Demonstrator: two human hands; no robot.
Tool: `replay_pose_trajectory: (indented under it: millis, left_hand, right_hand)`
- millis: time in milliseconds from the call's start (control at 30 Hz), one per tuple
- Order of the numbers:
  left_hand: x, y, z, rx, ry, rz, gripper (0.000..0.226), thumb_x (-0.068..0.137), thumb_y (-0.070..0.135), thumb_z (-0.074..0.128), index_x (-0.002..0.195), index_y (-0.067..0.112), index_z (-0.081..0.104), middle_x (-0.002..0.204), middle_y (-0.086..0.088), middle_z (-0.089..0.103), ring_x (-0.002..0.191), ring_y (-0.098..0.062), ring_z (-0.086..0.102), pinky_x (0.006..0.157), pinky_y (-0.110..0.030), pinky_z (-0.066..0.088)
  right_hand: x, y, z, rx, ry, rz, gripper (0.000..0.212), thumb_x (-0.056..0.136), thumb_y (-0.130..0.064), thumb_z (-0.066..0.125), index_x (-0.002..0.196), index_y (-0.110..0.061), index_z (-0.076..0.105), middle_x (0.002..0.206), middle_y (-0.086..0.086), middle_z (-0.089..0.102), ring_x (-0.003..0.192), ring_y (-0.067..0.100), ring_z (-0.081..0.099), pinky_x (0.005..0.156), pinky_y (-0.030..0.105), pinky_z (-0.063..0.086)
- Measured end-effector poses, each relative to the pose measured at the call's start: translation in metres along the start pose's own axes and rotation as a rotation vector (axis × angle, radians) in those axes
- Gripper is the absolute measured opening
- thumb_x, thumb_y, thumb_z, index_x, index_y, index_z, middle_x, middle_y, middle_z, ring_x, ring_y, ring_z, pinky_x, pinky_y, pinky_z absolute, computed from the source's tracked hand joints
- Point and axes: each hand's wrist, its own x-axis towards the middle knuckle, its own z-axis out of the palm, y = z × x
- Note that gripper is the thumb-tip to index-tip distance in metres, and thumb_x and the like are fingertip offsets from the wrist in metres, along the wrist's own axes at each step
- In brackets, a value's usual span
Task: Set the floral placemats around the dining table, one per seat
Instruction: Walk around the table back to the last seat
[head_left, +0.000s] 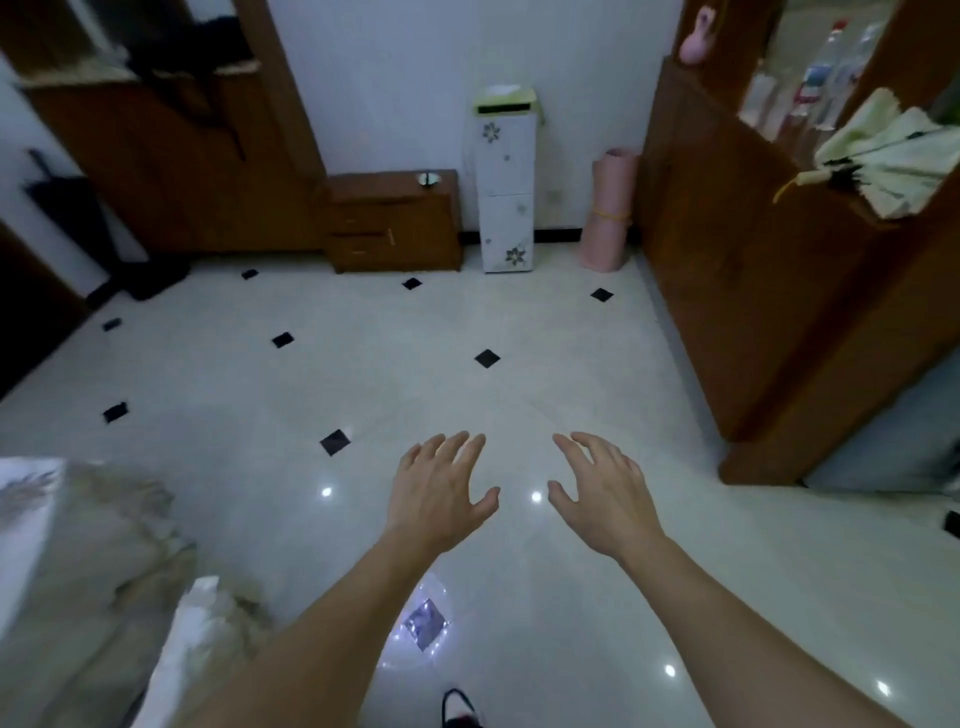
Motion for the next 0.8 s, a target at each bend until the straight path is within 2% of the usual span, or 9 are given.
replay_pose_trajectory:
  millis: [100, 367, 700, 800]
  left_hand:
    - [0.014, -0.038, -0.003, 0.028, 0.009, -0.101, 0.075, 0.084, 0.067, 0.030, 0.147, 0.026, 0.034, 0.149, 0.003, 0.045, 0.136, -0.023, 0.041, 0.112, -0.040, 0.033]
    - [0.063, -0.148, 0.009, 0.003, 0.079, -0.341, 0.073, 0.081, 0.066, 0.035, 0.140, 0.024, 0.046, 0.139, 0.003, 0.056, 0.126, -0.022, 0.051, 0.105, -0.039, 0.039]
    - [0.145, -0.325, -0.002, 0.023, 0.087, -0.515, 0.074, 0.080, 0.067, 0.031, 0.141, 0.027, 0.043, 0.143, 0.004, 0.052, 0.130, -0.023, 0.047, 0.109, -0.041, 0.035]
    - [0.151, -0.364, -0.001, 0.032, 0.071, -0.571, 0.071, 0.083, 0.065, 0.037, 0.142, 0.027, 0.042, 0.144, 0.005, 0.051, 0.131, -0.023, 0.047, 0.109, -0.041, 0.035]
  right_hand:
    - [0.051, -0.025, 0.011, 0.028, -0.030, -0.106, 0.060, 0.092, -0.046, 0.052, 0.147, -0.027, 0.038, 0.150, 0.002, 0.041, 0.138, 0.020, 0.036, 0.111, 0.040, 0.028]
    - [0.185, -0.107, 0.056, 0.034, -0.078, -0.323, 0.060, 0.091, -0.045, 0.053, 0.146, -0.027, 0.040, 0.148, 0.003, 0.043, 0.138, 0.020, 0.037, 0.111, 0.041, 0.030]
    - [0.360, -0.230, 0.119, 0.053, -0.145, -0.453, 0.058, 0.091, -0.044, 0.054, 0.145, -0.026, 0.042, 0.146, 0.002, 0.045, 0.136, 0.019, 0.039, 0.110, 0.041, 0.031]
    - [0.390, -0.265, 0.137, 0.051, -0.180, -0.508, 0.058, 0.091, -0.045, 0.054, 0.145, -0.026, 0.042, 0.146, 0.002, 0.046, 0.135, 0.020, 0.040, 0.110, 0.040, 0.031]
